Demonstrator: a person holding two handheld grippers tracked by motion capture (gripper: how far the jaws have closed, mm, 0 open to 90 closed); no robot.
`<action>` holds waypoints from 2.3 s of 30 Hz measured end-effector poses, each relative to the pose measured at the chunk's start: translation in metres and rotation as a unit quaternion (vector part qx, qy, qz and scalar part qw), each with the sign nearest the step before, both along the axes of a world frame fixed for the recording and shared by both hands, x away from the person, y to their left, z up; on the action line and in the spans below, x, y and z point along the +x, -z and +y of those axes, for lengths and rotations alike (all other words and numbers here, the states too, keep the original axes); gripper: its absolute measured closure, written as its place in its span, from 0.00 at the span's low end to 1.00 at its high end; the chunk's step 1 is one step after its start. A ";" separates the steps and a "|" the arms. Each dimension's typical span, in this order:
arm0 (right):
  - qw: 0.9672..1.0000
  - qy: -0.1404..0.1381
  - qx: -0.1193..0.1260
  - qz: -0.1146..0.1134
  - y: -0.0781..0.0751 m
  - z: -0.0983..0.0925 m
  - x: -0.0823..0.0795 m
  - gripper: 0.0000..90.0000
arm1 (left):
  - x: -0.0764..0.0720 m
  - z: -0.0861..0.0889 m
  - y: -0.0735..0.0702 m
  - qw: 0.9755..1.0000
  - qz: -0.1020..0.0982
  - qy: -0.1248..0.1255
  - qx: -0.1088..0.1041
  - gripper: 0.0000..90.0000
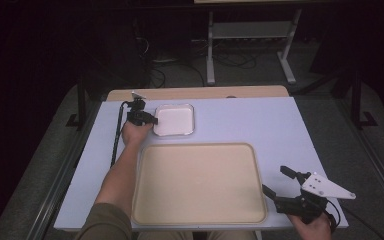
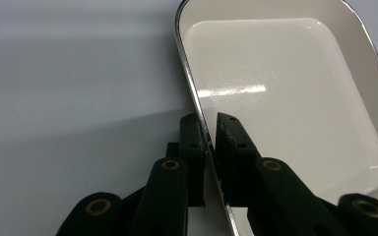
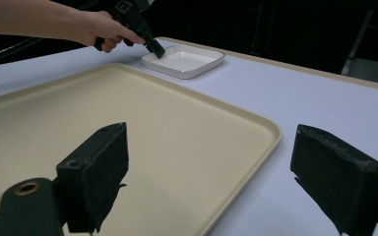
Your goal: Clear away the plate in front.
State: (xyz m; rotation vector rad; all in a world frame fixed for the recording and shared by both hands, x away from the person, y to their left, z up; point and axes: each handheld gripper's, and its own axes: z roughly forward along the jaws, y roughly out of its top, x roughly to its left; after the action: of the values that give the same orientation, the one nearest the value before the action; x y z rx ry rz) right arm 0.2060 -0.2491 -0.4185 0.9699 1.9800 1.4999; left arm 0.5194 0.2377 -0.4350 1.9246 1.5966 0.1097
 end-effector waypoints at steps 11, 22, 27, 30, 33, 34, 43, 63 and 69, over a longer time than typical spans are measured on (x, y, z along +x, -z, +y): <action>1.000 -0.001 -0.001 -0.001 -0.001 0.001 0.000 0.15 | 0.001 0.001 0.000 1.000 0.015 -0.013 -0.012 0.91; 1.000 -0.003 -0.003 -0.001 -0.001 0.001 0.001 0.15 | 0.001 0.003 0.002 0.997 0.034 -0.049 -0.042 0.96; 1.000 -0.001 -0.002 0.002 -0.001 0.000 0.002 0.15 | -0.001 -0.002 0.001 0.996 0.032 -0.071 -0.046 0.98; 1.000 -0.001 -0.002 0.003 -0.001 0.000 0.001 0.15 | -0.001 -0.001 0.002 0.994 0.041 -0.080 -0.061 0.98; 1.000 -0.001 -0.001 0.003 -0.001 -0.001 0.000 0.15 | -0.001 0.002 0.001 0.992 0.045 -0.090 -0.071 0.98; 1.000 -0.001 -0.001 0.003 -0.001 -0.001 0.000 0.15 | -0.002 0.002 0.000 0.992 0.043 -0.093 -0.073 0.98; 1.000 0.001 0.006 0.001 -0.001 -0.004 -0.002 0.15 | -0.012 0.010 -0.020 0.990 -0.006 -0.104 -0.093 0.98; 1.000 -0.016 0.010 0.003 0.000 -0.002 0.004 0.15 | -0.048 0.012 -0.049 0.986 -0.033 -0.110 -0.123 0.98; 1.000 -0.024 0.009 0.004 0.001 -0.003 0.004 0.15 | -0.065 0.008 -0.054 0.984 -0.037 -0.112 -0.131 0.98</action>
State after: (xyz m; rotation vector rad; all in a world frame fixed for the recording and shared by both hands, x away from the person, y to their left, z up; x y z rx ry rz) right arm 0.2104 -0.2522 -0.4196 0.9431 2.0120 1.5448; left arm 0.4541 0.2456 -0.3814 1.5229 1.6813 0.0585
